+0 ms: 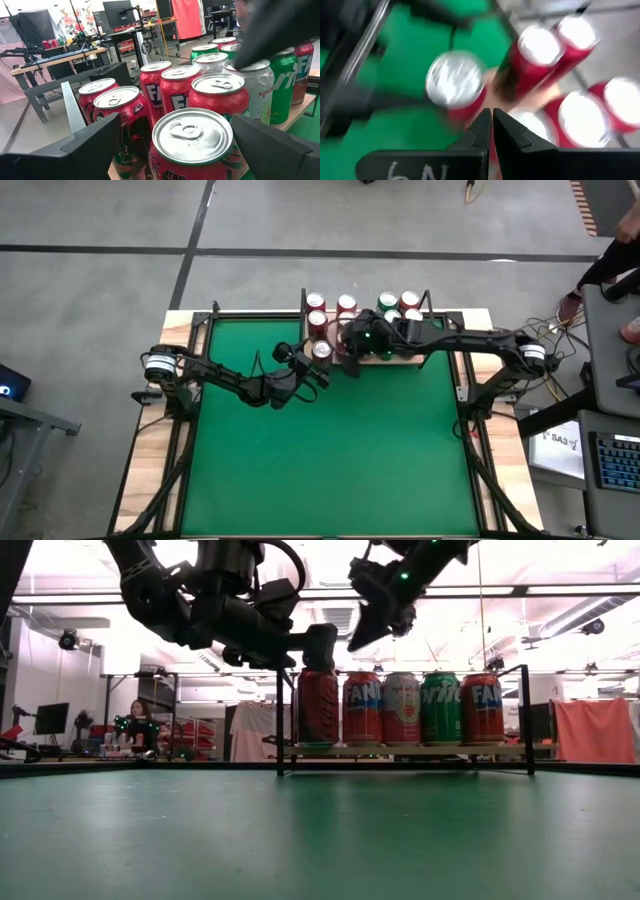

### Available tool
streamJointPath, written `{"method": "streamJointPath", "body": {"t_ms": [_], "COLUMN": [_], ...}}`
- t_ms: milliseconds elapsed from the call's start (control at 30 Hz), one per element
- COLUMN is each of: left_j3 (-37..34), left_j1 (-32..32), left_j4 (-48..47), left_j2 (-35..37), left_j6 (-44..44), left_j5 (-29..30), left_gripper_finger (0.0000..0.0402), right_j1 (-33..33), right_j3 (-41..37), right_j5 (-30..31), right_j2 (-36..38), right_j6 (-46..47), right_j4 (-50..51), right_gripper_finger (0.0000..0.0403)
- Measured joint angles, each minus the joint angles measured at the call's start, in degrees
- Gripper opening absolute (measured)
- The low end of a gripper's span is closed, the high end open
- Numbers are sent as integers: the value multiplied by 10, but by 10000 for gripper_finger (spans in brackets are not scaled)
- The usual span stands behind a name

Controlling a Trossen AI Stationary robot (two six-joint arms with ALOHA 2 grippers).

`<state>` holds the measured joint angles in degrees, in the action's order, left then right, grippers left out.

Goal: Place canned beverage on shelf
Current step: Put the red-black soda can on the shelf aligned with the other red-black soda can

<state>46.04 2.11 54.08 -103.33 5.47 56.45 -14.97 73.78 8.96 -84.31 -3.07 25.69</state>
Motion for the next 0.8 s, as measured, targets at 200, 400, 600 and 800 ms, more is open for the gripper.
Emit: {"method": "streamJointPath", "body": {"t_ms": [200, 400, 600, 800], "left_j3": [0, 0, 0, 0], "left_j1": [0, 0, 0, 0], "left_j4": [1, 1, 2, 3], "left_j2": [0, 0, 0, 0], "left_j6": [0, 0, 0, -1], "left_j5": [0, 0, 0, 0], "left_gripper_finger": [363, 363, 363, 363], "right_j1": [11, 31, 52, 58], "right_j3": [-24, -96, -170, -205], "right_j5": [-46, -45, 0, 15], "right_j2": [-2, -11, -12, -12], "right_j6": [-10, -13, -28, -32], "right_j4": [54, -66, -213, -287], "right_gripper_finger": [9, 9, 9, 9]}}
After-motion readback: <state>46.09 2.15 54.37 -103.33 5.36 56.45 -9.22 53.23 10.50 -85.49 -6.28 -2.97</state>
